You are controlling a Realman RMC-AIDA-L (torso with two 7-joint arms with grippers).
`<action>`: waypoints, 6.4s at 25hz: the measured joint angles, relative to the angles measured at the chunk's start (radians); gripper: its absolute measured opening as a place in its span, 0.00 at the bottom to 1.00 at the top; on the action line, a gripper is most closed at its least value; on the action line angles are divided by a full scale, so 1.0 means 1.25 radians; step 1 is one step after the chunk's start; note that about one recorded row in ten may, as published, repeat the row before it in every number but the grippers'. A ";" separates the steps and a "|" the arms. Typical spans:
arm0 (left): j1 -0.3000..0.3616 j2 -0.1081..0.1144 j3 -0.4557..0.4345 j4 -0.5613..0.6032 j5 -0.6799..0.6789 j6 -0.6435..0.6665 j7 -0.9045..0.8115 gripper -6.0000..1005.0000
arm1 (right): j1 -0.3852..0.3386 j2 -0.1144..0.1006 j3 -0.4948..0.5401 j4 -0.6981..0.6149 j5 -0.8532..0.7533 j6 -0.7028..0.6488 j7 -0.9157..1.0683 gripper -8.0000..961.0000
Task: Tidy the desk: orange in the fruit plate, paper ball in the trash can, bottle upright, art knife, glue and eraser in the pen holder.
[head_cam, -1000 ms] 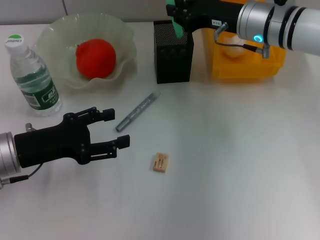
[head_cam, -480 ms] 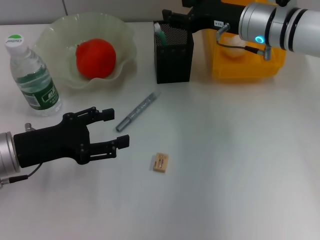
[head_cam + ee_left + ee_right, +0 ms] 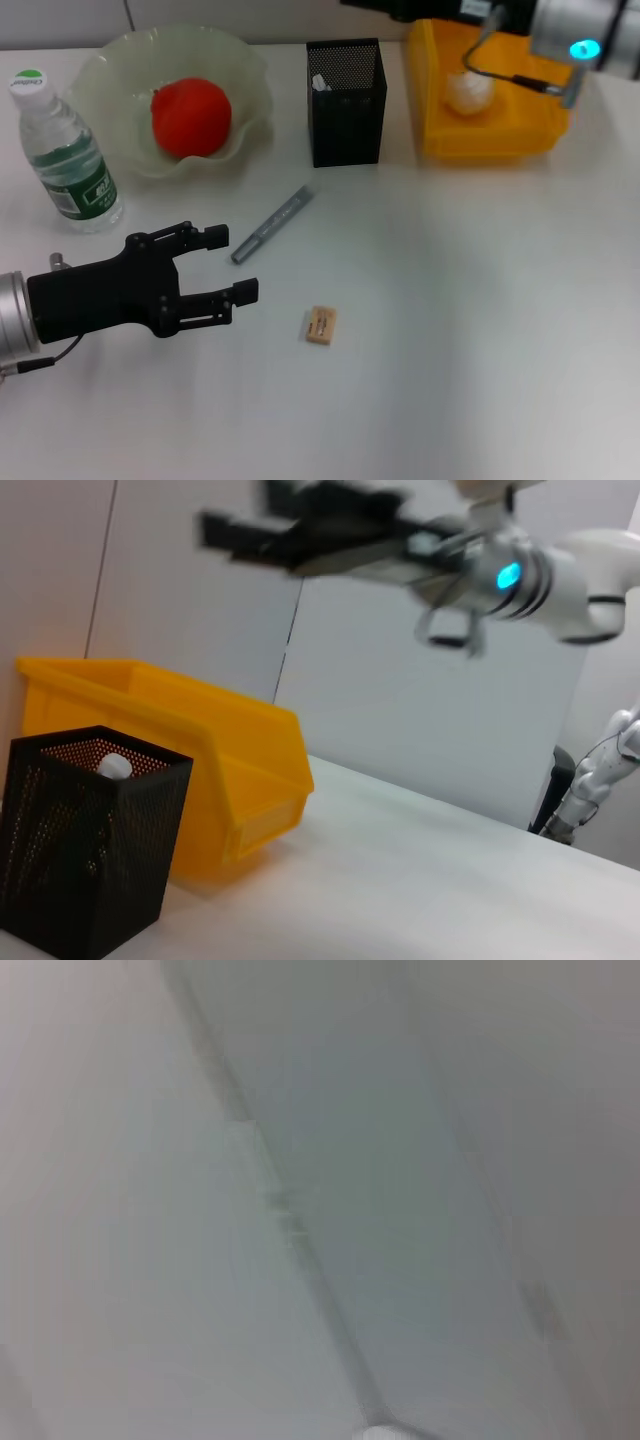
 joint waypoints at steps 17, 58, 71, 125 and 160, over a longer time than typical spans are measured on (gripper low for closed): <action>0.037 0.032 -0.003 -0.001 0.002 0.012 0.025 0.80 | 0.212 0.019 -0.233 -0.170 -0.622 -0.252 0.442 0.73; 0.042 0.023 0.001 0.000 0.003 0.003 0.025 0.79 | 0.237 0.027 -0.818 -0.133 -0.490 0.053 0.437 0.72; 0.041 0.023 -0.002 0.000 0.003 0.007 0.021 0.79 | 0.237 0.027 -0.847 -0.126 -0.482 0.075 0.436 0.50; 0.032 0.018 -0.002 0.000 -0.004 0.022 0.012 0.78 | 0.266 0.020 -0.268 -0.171 -0.886 0.193 0.645 0.62; -0.027 0.002 -0.014 0.003 -0.005 0.018 -0.039 0.77 | -0.222 -0.056 0.005 0.031 -0.082 -0.208 -0.297 0.77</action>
